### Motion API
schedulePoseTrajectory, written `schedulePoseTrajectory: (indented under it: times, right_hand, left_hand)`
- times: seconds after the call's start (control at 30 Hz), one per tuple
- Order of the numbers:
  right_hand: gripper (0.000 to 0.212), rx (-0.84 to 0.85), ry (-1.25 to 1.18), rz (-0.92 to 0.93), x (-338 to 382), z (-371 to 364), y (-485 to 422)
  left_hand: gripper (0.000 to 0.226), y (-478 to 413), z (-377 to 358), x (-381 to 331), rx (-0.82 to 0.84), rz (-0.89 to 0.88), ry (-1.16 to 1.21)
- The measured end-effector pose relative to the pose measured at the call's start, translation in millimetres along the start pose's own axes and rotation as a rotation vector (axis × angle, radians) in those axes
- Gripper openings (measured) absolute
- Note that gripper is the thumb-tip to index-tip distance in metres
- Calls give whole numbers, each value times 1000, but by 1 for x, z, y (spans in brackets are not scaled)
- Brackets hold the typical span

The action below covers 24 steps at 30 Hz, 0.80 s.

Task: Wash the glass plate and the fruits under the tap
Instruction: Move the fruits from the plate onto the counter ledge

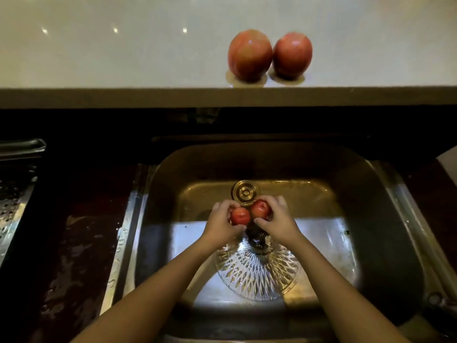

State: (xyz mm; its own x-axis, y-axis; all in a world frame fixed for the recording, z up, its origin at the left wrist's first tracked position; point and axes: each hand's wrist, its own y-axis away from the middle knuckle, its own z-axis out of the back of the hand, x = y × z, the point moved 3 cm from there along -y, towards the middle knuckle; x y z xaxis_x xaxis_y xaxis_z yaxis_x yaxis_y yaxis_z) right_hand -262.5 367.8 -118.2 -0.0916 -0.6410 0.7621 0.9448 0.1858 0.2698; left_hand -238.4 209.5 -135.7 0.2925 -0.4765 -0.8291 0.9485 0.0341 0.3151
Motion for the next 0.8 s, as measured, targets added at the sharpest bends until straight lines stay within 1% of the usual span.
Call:
schedulePoseTrajectory:
  times: [0.07,0.13,0.2,0.27,0.3,0.33,0.4,0.47,0.53,0.6,0.63,0.7,0.8]
  right_hand:
    - [51,-11,-28,37,23,22,16]
    - [53,-38,-48,64,48,46,33]
    - [55,-86,-82,99,71,71,51]
    - [51,-135,-112,135,96,95,68]
    - [48,-160,-114,155,108,107,76]
    - [45,-189,-111,176,120,118,83]
    - [44,-248,-103,211,143,140,96]
    - [44,-301,-130,241,163,162,106]
    - [45,-338,-206,243,179,183,112]
    - [45,-382,-295,224,192,202,113]
    - [46,-407,-320,215,197,211,112]
    - [45,-462,-301,188,205,226,105]
    - [46,-556,-175,143,212,241,83]
  left_hand:
    - [52,12,12,-25,23,-25,148]
    - [54,27,22,-51,84,-24,339]
    - [50,41,32,-76,145,1,528]
    - [47,55,43,-102,222,15,671]
    - [49,63,48,-116,276,15,705]
    - [52,69,54,-131,321,8,700]
    - [55,82,68,-162,377,-33,615]
    - [47,91,81,-193,426,-100,560]
    - [40,97,92,-223,456,-129,596]
    - [27,99,102,-252,470,-132,660]
    - [19,98,106,-267,462,-153,654]
    - [15,90,116,-293,373,-214,497]
    - [31,67,129,-329,181,-328,177]
